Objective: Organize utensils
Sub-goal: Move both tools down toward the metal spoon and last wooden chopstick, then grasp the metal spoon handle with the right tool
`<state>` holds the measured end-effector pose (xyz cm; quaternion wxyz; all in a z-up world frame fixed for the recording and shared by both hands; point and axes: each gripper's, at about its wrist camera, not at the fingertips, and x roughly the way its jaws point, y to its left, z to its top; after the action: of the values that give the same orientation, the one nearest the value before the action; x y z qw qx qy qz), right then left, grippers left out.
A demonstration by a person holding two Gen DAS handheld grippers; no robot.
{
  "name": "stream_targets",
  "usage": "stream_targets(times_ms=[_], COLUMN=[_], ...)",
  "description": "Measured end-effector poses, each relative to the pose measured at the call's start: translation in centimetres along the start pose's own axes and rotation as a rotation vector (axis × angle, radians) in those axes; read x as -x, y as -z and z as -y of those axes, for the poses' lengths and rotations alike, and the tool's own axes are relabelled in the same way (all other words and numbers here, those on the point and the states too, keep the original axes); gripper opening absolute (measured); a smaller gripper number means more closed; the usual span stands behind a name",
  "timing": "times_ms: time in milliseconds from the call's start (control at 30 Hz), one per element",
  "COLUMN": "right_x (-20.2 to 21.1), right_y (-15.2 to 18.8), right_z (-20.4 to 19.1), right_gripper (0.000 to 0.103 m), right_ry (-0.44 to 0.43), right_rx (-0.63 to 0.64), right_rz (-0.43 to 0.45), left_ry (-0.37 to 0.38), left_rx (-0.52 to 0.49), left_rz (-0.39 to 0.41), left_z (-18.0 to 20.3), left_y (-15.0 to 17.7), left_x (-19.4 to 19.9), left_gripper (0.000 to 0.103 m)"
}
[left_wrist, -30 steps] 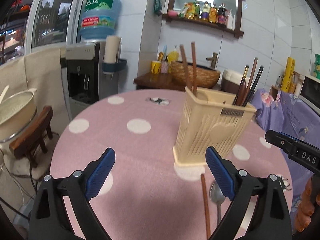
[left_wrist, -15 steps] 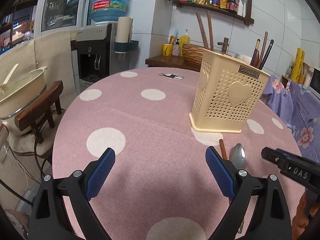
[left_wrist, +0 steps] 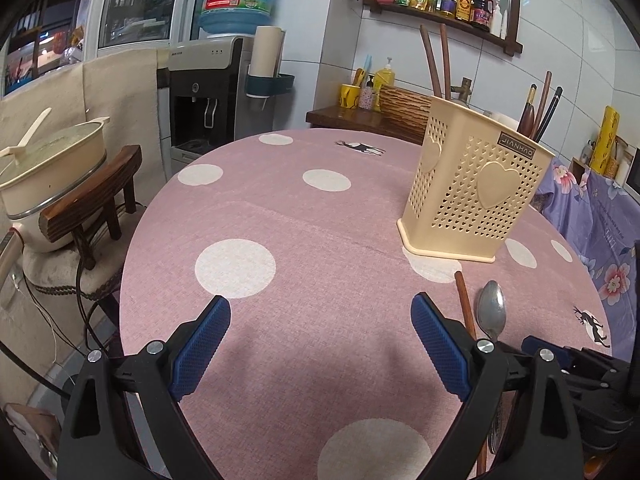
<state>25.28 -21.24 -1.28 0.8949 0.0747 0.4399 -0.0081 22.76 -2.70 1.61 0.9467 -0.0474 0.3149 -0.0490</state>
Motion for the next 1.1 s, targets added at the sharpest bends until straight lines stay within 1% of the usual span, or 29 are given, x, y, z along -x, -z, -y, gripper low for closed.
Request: stream_targets(times_ms=[33,133,200,233,333,400,500,600,667,767,833,867,900,967,1033,1100], right_x=[-0.1,-0.2,-0.4,-0.4,-0.4,-0.4,-0.2,0.0,0.2,0.4,0.5,0.5,0.5,0.7,0.8,0.5], right_y=[0.1,0.3,0.3,0.3,0.2,0.2,0.2,0.2,0.2,0.2,0.1,0.0,-0.1,-0.4,-1.1,-1.9], right_z=[-0.1,-0.7,-1.0,-1.0,-0.8,-0.4,0.5,1.9,2.8,4.2,4.8,5.0,5.1,5.2,5.1,5.1], right_gripper=[0.048,0.045,0.038,0.036,0.028,0.019,0.010,0.008,0.008,0.008,0.010,0.016,0.029,0.044,0.044,0.044], right_ry=[0.001,0.045,0.080,0.086,0.100,0.108,0.111,0.124,0.129,0.110,0.066,0.040,0.018,-0.009,-0.009,-0.012], right_rx=[0.002,0.033,0.050,0.056,0.060,0.066,0.066,0.049,0.036,0.013,0.008,0.005,0.003,0.003,0.027,0.058], right_rz=[-0.003,0.006,0.017,0.023,0.034,0.039,0.040,0.044,0.045,0.043,0.041,0.037,0.033,0.044,0.064,0.065], left_ry=[0.002,0.002,0.002,0.002,0.002,0.002,0.005,0.007,0.008,0.015,0.022,0.026,0.027,0.025,0.026,0.026], left_rx=[0.002,0.008,0.007,0.008,0.008,0.008,0.013,0.014,0.013,0.015,0.020,0.021,0.020,0.016,0.017,0.020], left_rz=[0.001,0.007,0.007,0.008,0.007,0.007,0.005,0.005,0.004,0.000,-0.005,-0.008,-0.009,-0.011,-0.012,-0.013], left_z=[0.0,-0.1,-0.1,-0.1,-0.1,-0.1,-0.2,-0.1,0.0,0.2,0.2,0.2,0.3,0.4,0.4,0.3], left_y=[0.0,0.0,0.0,0.0,0.0,0.0,-0.1,0.0,0.0,0.1,0.1,0.2,0.2,0.2,0.3,0.3], left_x=[0.0,0.2,0.3,0.3,0.3,0.3,0.3,0.5,0.5,0.5,0.4,0.4,0.3,0.3,0.4,0.4], left_gripper=[0.090,0.090,0.090,0.090,0.090,0.090,0.090,0.090,0.090,0.090,0.090,0.090,0.090,0.090,0.090,0.090])
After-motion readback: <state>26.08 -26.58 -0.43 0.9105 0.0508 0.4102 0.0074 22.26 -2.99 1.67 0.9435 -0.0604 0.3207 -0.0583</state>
